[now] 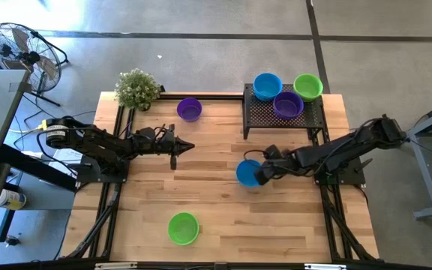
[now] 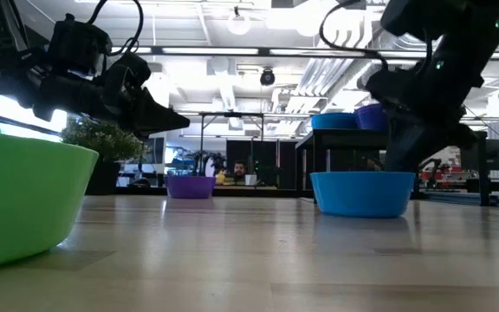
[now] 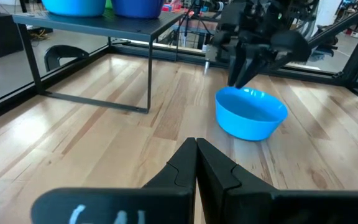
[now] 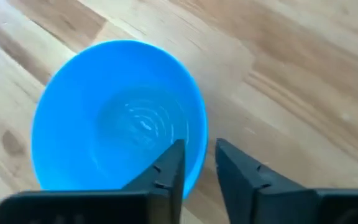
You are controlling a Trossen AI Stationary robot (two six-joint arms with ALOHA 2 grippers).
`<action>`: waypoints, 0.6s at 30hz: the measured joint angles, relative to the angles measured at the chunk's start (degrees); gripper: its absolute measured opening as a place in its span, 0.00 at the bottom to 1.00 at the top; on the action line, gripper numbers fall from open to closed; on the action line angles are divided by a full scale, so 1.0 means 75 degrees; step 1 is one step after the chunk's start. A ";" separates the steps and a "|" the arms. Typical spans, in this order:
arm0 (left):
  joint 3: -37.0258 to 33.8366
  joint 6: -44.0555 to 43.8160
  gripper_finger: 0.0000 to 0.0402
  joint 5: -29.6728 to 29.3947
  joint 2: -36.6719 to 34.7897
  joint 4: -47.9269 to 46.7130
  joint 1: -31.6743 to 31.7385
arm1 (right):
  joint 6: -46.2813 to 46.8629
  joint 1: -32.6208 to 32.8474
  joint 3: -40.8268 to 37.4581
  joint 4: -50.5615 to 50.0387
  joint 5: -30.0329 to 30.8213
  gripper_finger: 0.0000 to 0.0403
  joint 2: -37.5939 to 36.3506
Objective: Pick & Place Mini bowls
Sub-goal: Stack the blue bowl on top of the blue bowls on the shelf
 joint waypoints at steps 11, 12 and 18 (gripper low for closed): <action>0.0000 0.0001 0.00 -0.0011 0.0000 -0.0015 -0.0002 | -0.4480 0.0902 0.1031 -0.0144 0.0306 0.37 -0.0359; 0.0000 0.0003 0.00 -0.0023 0.0000 -0.0024 0.0000 | -0.4690 0.1016 0.1145 -0.0149 0.0232 0.37 -0.0236; 0.0000 0.0055 0.00 -0.0030 0.0000 -0.0051 0.0000 | -0.5370 0.1328 0.1939 -0.0647 -0.0343 0.39 0.1188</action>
